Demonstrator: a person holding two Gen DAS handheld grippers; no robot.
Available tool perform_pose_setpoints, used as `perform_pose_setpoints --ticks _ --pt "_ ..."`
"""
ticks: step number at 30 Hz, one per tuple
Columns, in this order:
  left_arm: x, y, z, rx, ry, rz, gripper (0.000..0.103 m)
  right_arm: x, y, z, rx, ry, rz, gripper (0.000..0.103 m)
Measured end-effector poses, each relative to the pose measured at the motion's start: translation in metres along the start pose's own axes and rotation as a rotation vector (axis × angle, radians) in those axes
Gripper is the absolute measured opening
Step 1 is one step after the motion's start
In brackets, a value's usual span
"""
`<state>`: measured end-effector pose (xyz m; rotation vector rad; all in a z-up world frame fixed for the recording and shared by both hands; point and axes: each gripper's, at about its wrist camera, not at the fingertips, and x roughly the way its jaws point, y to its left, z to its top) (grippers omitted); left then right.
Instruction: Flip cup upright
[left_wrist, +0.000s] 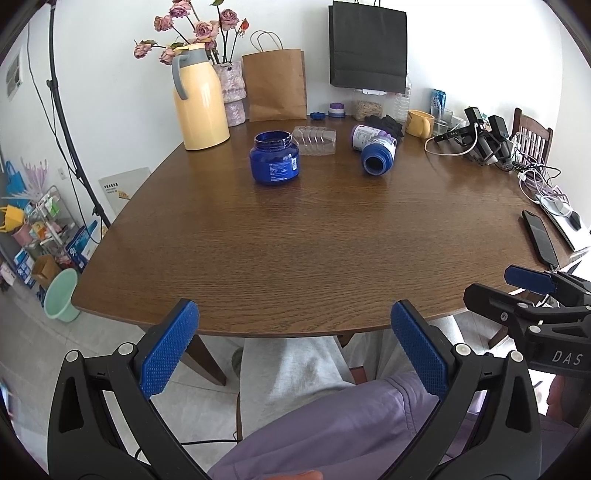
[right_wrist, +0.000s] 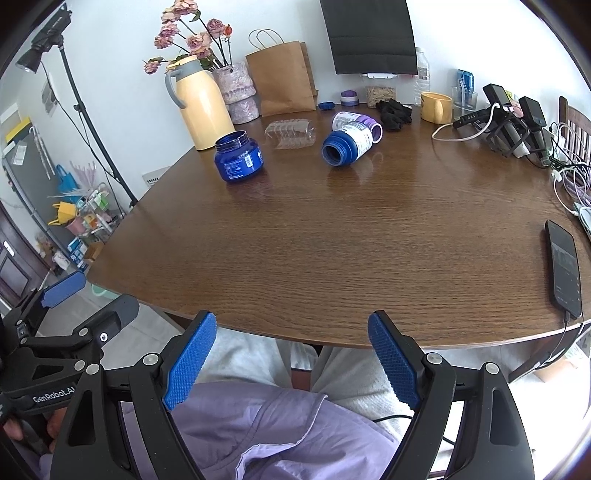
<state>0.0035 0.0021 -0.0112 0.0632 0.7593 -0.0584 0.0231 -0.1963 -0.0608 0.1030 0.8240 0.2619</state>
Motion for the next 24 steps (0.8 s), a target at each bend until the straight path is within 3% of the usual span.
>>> perform_pose_setpoints --ticks 24 --pt "-0.0047 -0.0023 0.0017 0.000 -0.020 0.008 0.103 -0.0060 0.0020 0.0027 -0.016 -0.019 -0.003 0.088"
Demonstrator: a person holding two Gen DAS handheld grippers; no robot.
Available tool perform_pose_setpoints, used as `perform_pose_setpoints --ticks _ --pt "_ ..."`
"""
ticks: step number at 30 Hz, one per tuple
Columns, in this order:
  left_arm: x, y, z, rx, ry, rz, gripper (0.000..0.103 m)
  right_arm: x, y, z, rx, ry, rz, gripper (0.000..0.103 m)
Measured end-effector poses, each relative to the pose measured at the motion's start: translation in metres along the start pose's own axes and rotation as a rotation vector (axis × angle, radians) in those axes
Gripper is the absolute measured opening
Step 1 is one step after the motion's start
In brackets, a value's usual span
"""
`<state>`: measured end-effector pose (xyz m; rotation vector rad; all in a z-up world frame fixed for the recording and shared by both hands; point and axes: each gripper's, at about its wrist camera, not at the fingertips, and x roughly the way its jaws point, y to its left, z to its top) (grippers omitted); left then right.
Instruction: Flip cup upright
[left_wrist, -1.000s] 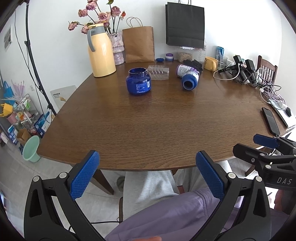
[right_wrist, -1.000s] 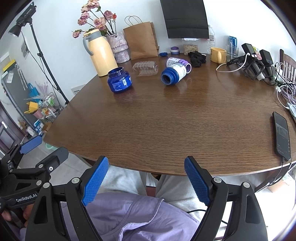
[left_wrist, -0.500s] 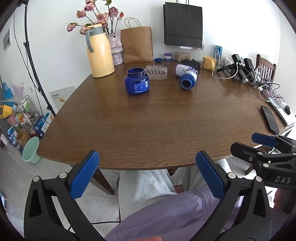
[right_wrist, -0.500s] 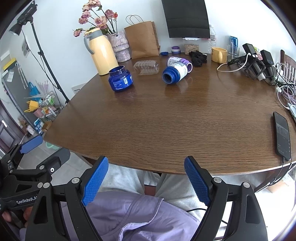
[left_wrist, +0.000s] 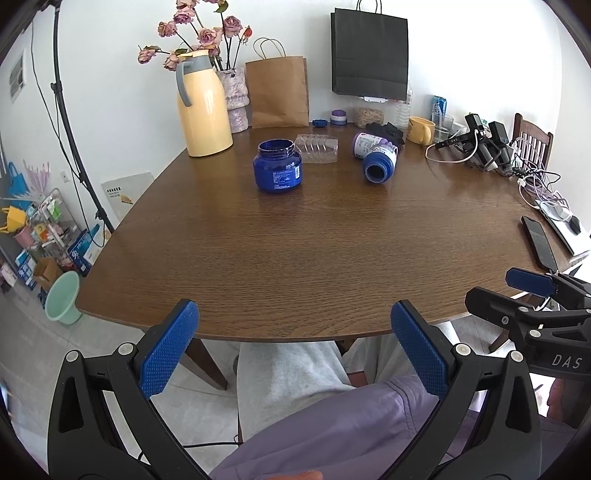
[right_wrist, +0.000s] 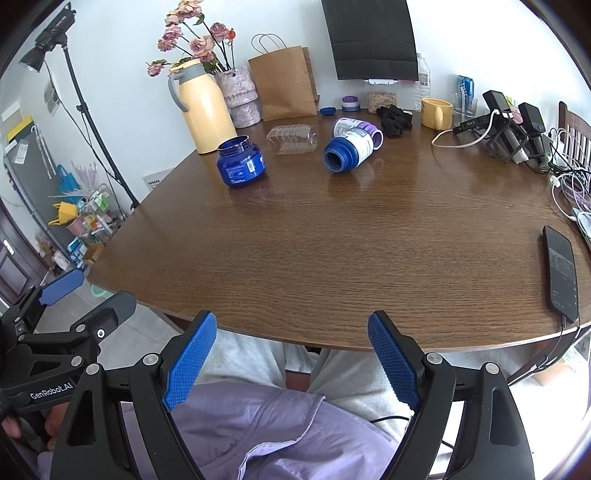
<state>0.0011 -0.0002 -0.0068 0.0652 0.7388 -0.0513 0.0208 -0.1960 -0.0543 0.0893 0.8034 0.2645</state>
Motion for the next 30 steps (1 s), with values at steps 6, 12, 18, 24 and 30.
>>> perform_pose_setpoints --ticks 6,12,18,24,30 --pt "0.0000 -0.0002 -0.0004 -0.001 -0.001 0.000 0.103 -0.0021 0.0001 -0.0002 0.001 -0.002 0.000 0.088" --pt "0.0004 -0.0005 -0.0002 -0.006 -0.003 -0.001 0.103 -0.0031 -0.0004 0.0015 -0.001 -0.001 0.001 0.088" --pt "0.0007 -0.0004 -0.0008 -0.007 0.000 -0.006 0.103 -0.0023 -0.0007 0.0021 0.001 -0.001 -0.001 0.088" --pt "0.0004 0.0006 -0.0009 -0.006 0.000 -0.006 0.103 -0.0020 -0.0005 0.0005 0.001 -0.001 -0.002 0.088" --pt "0.0019 0.0029 0.0044 -0.008 -0.022 0.004 0.103 -0.0020 -0.0030 0.0040 -0.013 -0.023 0.014 0.088"
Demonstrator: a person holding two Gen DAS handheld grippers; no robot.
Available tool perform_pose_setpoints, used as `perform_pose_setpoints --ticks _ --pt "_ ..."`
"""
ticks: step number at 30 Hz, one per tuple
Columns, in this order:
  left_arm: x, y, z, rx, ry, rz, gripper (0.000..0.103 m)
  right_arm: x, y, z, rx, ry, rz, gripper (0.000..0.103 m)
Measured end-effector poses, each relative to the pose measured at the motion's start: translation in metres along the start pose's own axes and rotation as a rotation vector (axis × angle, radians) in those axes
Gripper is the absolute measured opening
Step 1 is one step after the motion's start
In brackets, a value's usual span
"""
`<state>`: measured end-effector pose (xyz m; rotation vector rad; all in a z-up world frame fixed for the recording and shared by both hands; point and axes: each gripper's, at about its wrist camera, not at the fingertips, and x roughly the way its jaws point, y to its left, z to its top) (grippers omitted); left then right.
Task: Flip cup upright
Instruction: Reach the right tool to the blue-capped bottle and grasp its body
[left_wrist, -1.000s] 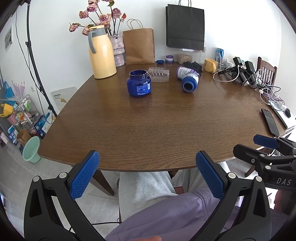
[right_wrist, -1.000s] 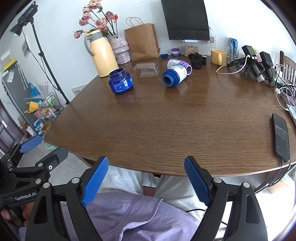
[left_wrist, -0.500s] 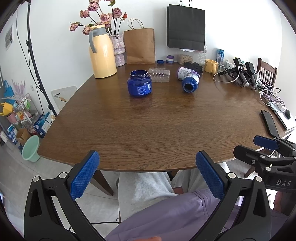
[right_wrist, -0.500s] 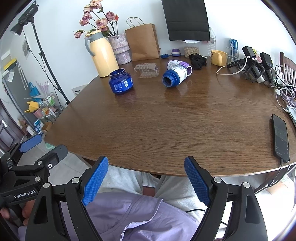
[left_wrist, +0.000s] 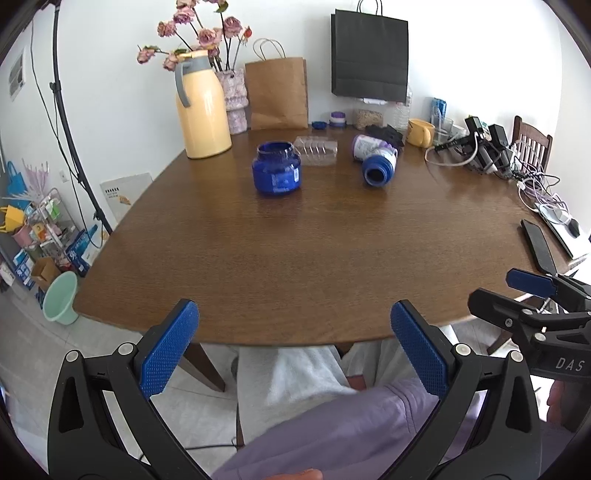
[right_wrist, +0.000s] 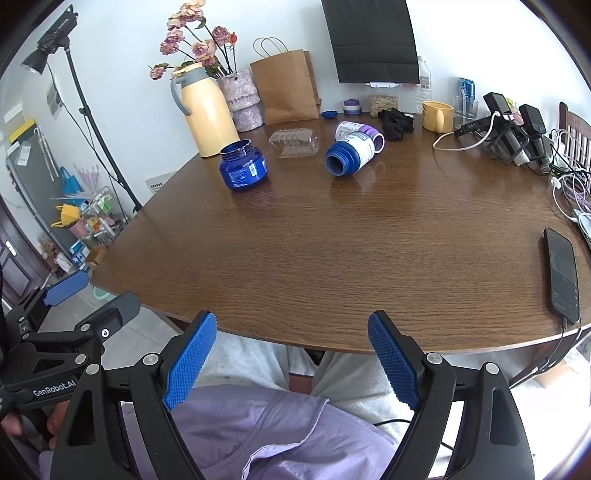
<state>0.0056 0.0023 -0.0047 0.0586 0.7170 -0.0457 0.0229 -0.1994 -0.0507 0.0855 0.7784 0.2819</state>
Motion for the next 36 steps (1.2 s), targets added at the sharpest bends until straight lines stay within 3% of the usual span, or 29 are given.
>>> perform_pose_setpoints --ticks 2,7,16,19,23,27,29,32,36 --pt "0.004 0.000 0.012 0.009 -0.042 0.019 0.103 0.004 -0.007 0.007 -0.001 -0.030 -0.024 0.088" --pt "0.030 -0.001 0.040 0.018 -0.084 -0.029 0.103 0.043 -0.037 0.038 0.052 -0.006 -0.052 0.088" --pt "0.133 -0.025 0.093 0.163 -0.051 -0.161 0.103 0.142 -0.089 0.142 0.189 0.045 0.015 0.088" --pt "0.159 -0.029 0.110 0.169 -0.023 -0.215 0.103 0.179 -0.102 0.183 0.209 0.024 -0.020 0.088" --pt "0.182 -0.032 0.128 0.158 -0.006 -0.268 0.103 0.224 -0.114 0.212 0.261 0.052 -0.072 0.088" --pt "0.198 -0.034 0.132 0.154 0.027 -0.288 0.103 0.251 -0.113 0.214 0.257 0.113 -0.033 0.086" --pt "0.206 -0.036 0.129 0.171 0.058 -0.276 0.103 0.251 -0.109 0.208 0.218 0.106 0.005 0.072" --pt "0.208 -0.033 0.121 0.177 0.099 -0.283 0.102 0.240 -0.103 0.198 0.150 0.114 0.012 0.071" --pt "0.203 -0.027 0.112 0.154 0.138 -0.307 0.101 0.218 -0.096 0.170 0.059 0.134 0.085 0.071"
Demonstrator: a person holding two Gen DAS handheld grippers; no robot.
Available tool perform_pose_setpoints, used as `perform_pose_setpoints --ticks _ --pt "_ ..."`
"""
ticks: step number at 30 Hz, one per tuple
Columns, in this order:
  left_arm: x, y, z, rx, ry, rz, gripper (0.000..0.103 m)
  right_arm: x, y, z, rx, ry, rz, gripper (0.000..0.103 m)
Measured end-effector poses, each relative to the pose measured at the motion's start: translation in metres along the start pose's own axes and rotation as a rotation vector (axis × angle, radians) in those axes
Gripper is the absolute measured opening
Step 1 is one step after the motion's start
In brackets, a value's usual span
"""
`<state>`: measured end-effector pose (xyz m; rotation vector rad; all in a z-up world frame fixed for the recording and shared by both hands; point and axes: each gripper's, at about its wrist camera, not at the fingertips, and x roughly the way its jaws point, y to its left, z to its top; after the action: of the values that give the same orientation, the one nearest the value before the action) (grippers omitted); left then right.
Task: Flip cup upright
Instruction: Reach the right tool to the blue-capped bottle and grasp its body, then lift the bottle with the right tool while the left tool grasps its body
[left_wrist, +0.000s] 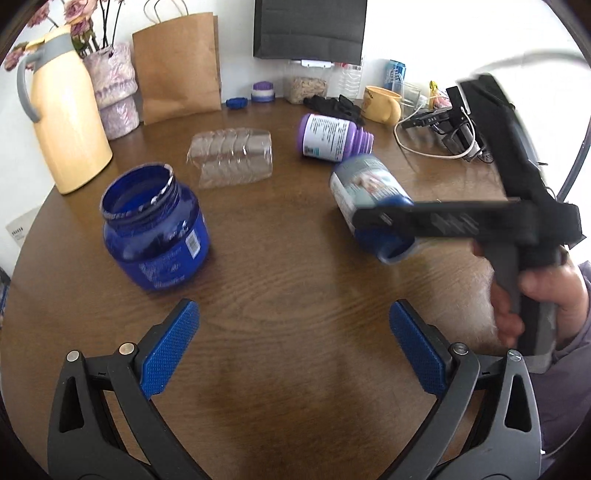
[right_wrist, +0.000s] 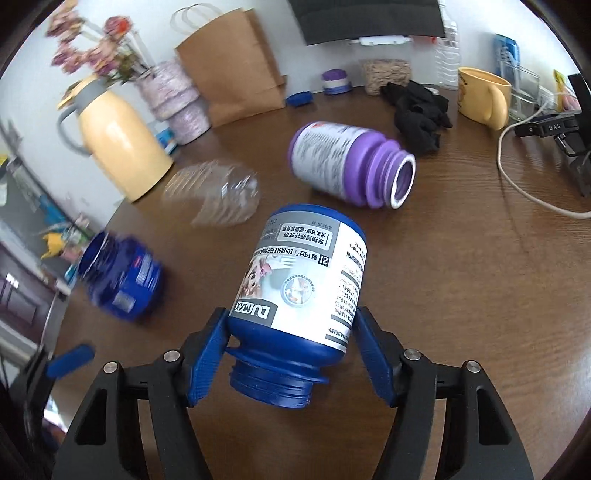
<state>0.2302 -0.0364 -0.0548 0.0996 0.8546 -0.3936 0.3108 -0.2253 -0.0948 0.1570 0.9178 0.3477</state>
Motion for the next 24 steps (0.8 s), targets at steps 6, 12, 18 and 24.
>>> perform_pose_setpoints --ticks 6,12,18,24 --pt "-0.013 -0.007 -0.007 0.038 -0.009 0.004 0.101 -0.033 0.006 -0.057 -0.113 0.023 0.141 0.071" --pt "-0.019 -0.020 -0.010 0.085 -0.029 -0.039 0.101 -0.051 0.014 -0.093 -0.205 0.041 0.257 0.072" --pt "-0.012 -0.033 -0.020 0.183 -0.004 -0.032 0.101 -0.054 0.017 -0.099 -0.258 0.041 0.285 0.072" --pt "0.010 -0.033 -0.021 0.218 0.052 -0.003 0.103 -0.050 0.008 -0.094 -0.240 0.036 0.292 0.072"
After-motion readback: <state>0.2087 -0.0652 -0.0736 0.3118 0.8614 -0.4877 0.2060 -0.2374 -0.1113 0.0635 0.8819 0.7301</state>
